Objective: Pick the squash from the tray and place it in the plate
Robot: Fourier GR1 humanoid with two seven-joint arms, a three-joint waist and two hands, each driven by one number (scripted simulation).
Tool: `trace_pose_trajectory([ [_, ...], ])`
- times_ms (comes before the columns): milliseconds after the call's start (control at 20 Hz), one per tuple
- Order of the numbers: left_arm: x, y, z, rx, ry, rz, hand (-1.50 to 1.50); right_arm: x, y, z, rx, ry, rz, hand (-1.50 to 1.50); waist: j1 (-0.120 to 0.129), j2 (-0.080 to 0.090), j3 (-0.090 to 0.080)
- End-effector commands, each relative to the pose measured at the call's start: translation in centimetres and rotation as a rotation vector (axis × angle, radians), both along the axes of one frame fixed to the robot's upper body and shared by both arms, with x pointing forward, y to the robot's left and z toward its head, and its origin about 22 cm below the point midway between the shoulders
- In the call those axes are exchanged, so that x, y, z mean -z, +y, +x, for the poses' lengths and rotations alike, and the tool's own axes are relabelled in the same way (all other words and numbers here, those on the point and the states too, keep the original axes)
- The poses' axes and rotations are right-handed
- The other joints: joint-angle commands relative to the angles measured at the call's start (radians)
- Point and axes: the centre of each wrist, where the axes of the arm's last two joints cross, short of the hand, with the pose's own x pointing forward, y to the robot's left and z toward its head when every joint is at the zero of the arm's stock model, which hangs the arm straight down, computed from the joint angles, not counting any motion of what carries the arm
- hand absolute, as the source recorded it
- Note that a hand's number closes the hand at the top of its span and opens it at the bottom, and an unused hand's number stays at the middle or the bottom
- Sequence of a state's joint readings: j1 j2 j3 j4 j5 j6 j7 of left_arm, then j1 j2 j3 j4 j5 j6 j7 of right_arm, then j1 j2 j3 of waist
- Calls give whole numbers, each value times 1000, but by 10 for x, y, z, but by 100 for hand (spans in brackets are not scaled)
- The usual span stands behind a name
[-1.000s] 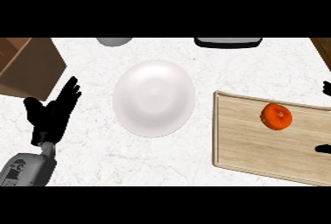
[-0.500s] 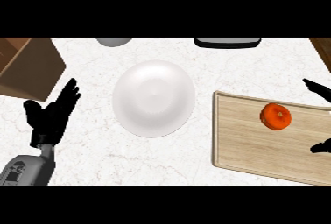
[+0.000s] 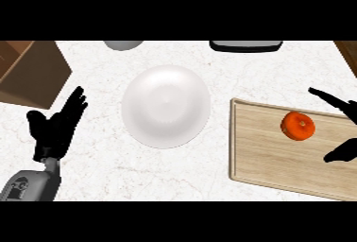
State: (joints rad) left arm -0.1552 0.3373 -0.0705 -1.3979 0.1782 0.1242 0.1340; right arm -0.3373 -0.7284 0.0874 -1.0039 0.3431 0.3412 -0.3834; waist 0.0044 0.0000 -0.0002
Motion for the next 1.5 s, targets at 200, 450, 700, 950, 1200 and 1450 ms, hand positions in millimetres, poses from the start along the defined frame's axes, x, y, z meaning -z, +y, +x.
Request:
trace_pose_trajectory([
  [200,-11,3,15,-8,-10,-1,0,8,2,16,-25,98,-66,-150,2,2,0],
  [450,-1,4,-8,16,-2,-7,0,15,43,18,-17,76,-103,-150,-1,-1,0],
  [700,-21,-14,4,-3,-15,-1,0,33,35,27,-15,83,-124,-150,5,1,1],
  [950,-1,6,-3,7,-8,4,0,27,43,37,-42,111,-171,-150,3,1,0],
  [1200,2,-3,4,-3,15,-18,0,39,61,33,-180,161,-218,150,3,2,0],
  [1450,3,0,14,-7,-7,5,0,36,53,20,-206,120,-164,150,-8,0,0],
])
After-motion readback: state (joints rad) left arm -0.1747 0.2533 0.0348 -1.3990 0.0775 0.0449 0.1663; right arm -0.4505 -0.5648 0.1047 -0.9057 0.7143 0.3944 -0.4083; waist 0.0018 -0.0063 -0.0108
